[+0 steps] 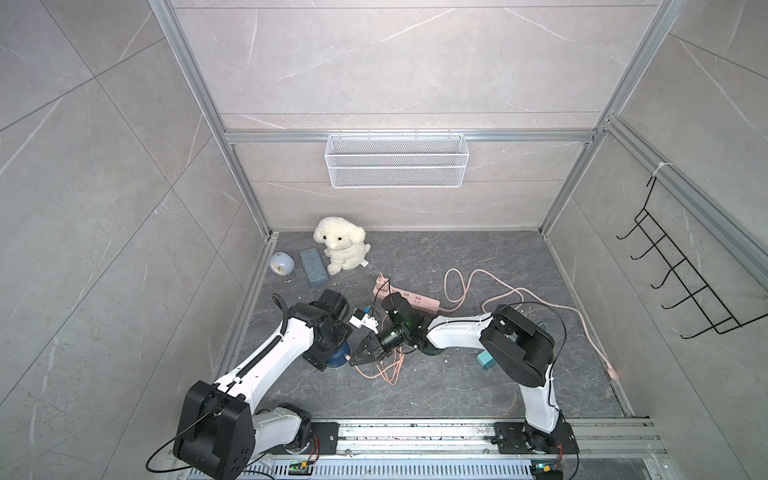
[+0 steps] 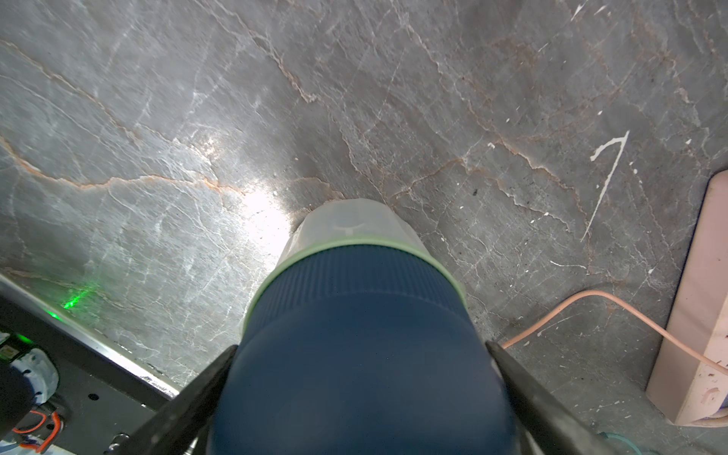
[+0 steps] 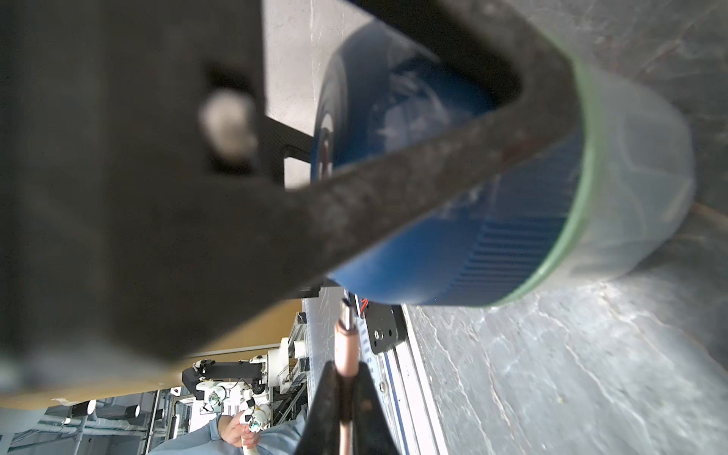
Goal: Charge the cordless meat grinders
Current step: Insert the charging cable into the cordless meat grinder.
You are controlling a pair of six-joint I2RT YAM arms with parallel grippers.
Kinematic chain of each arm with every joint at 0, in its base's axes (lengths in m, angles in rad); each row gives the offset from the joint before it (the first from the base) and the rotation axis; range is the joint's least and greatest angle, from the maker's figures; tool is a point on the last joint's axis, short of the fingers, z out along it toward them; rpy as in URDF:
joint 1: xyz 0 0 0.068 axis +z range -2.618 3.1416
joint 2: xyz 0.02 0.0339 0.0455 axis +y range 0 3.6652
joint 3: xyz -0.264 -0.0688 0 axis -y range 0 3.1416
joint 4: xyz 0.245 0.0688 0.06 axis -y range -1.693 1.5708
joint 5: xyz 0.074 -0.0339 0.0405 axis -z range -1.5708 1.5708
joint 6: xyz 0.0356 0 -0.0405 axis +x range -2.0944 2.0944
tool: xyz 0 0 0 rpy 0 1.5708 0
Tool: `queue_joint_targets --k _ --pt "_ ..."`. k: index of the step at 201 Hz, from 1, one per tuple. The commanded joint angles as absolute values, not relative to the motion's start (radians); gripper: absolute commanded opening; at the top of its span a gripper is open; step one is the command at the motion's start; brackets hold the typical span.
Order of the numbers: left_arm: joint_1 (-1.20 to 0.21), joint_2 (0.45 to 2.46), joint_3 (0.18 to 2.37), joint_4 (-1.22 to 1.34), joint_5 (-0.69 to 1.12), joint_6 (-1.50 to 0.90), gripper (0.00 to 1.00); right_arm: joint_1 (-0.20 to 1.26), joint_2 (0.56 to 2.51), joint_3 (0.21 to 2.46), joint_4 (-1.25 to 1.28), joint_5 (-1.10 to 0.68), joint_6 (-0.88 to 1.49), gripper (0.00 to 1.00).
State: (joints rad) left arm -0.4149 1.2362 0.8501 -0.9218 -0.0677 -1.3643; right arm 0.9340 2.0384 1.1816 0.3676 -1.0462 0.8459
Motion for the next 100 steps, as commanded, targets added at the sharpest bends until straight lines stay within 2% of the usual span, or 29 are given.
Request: queue_joint_targets --k 1,100 --pt "-0.415 1.276 0.807 -0.786 -0.045 -1.356 0.55 0.942 2.054 1.219 0.362 -1.039 0.856 0.0" --pt "-0.414 1.282 0.796 -0.75 -0.03 -1.314 0.53 0.949 2.062 1.229 0.328 -1.039 0.847 0.0"
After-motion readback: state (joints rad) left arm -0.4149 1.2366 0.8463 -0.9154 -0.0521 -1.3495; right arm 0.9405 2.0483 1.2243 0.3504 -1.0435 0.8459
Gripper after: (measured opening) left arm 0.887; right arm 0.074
